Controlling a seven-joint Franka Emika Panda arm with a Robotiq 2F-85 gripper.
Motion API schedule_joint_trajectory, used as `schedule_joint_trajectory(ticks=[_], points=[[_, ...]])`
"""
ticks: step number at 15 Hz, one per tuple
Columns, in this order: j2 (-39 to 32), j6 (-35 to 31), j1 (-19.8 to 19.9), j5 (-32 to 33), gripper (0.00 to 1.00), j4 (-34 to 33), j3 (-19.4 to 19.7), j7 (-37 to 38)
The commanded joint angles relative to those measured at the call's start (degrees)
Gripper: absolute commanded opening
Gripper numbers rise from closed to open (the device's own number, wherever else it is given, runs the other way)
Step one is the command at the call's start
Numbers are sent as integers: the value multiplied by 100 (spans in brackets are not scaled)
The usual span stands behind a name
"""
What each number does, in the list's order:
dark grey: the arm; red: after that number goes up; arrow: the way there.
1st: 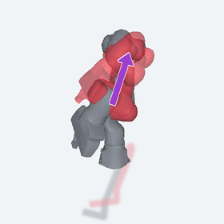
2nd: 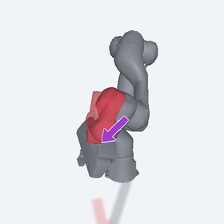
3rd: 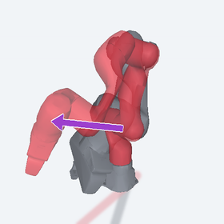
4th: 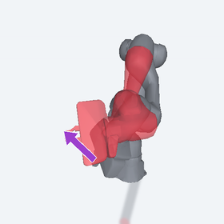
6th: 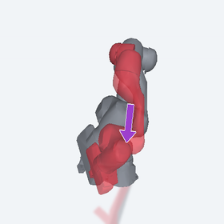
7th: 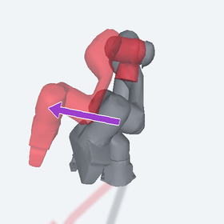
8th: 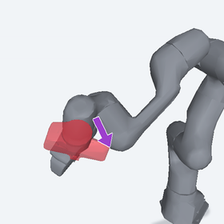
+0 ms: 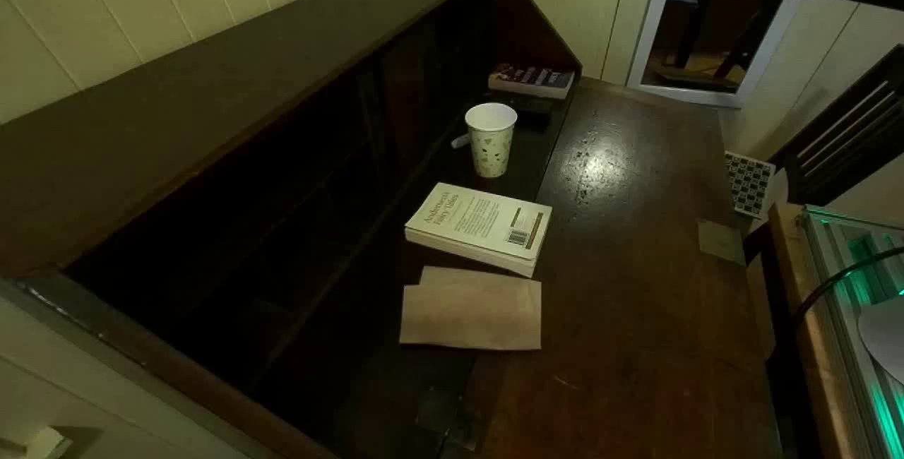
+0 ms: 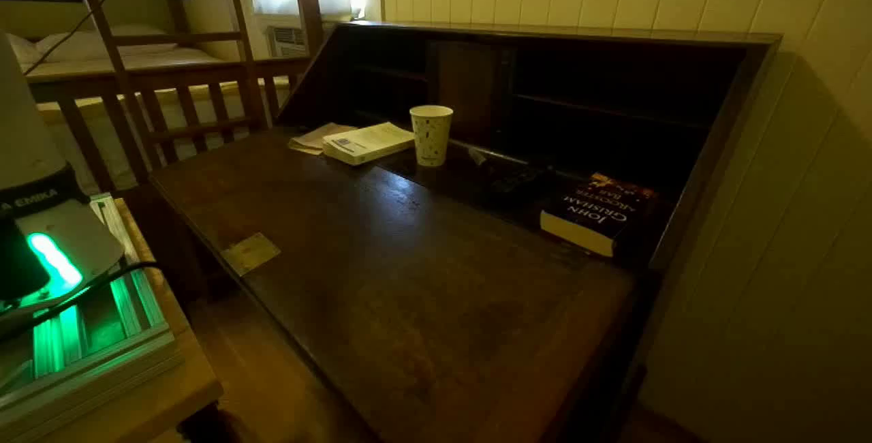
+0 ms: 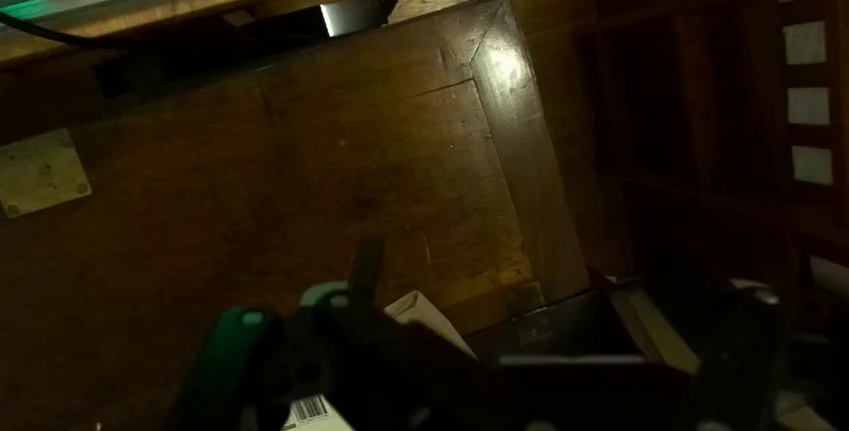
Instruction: Put the marker inside the coffee cup.
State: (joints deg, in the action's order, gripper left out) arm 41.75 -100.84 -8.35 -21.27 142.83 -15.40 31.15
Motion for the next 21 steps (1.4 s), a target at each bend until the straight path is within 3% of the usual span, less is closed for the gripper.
schedule_joint_trajectory(ticks=[1, 7, 14, 21], points=[[11, 31, 84, -38, 100, -14, -59, -41], [11, 31, 84, -38, 100, -14, -59, -41], [88, -193, 786, 425, 100, 17, 227, 31], [121, -534, 782, 811, 100, 113, 705, -1212]])
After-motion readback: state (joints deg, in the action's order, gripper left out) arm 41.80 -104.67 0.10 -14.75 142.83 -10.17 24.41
